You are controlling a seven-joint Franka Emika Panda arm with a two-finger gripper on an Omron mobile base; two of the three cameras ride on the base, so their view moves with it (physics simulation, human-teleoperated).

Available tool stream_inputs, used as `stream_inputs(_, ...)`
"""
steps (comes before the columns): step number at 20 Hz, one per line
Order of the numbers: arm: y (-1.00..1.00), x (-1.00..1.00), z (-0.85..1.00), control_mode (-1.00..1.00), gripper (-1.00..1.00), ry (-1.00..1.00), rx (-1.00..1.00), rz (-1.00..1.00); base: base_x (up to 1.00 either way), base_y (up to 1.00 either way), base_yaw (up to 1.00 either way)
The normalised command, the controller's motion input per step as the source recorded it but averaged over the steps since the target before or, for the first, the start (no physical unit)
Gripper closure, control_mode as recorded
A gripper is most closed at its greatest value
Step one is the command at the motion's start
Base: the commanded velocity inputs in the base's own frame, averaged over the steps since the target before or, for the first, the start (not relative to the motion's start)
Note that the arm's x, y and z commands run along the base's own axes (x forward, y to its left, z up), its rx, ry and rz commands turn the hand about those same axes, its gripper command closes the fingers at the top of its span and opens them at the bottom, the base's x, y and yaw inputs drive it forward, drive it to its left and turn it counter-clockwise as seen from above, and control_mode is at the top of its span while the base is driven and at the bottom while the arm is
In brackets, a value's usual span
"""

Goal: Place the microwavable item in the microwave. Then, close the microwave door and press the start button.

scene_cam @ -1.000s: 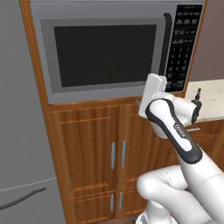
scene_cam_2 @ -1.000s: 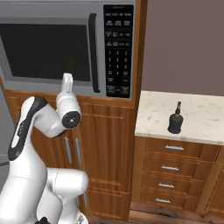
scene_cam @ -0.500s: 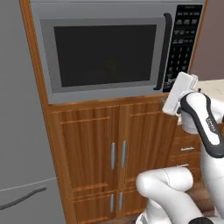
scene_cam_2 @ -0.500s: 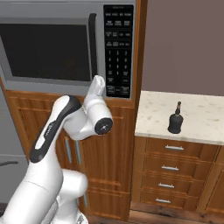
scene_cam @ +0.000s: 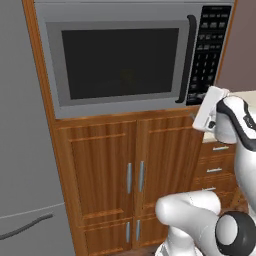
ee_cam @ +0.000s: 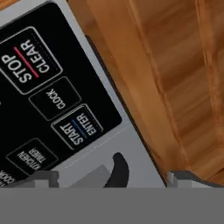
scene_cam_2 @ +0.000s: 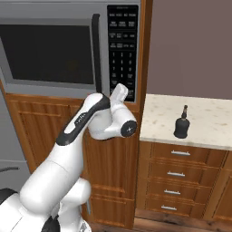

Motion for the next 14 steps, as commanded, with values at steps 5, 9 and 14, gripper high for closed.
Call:
stream_inputs(5, 0.0, 0.63, -0.36, -1.0, -1.0, 0.07, 0.01, 0.0, 0.0, 0.0, 0.0)
stream_inputs(9, 0.0, 0.48, -0.37, -1.0, -1.0, 0.04, 0.0, 0.0, 0.0, 0.0, 0.0)
stream_inputs(14, 0.0, 0.46, -0.28, -1.0, -1.0, 0.02, 0.0, 0.0, 0.0, 0.0, 0.0)
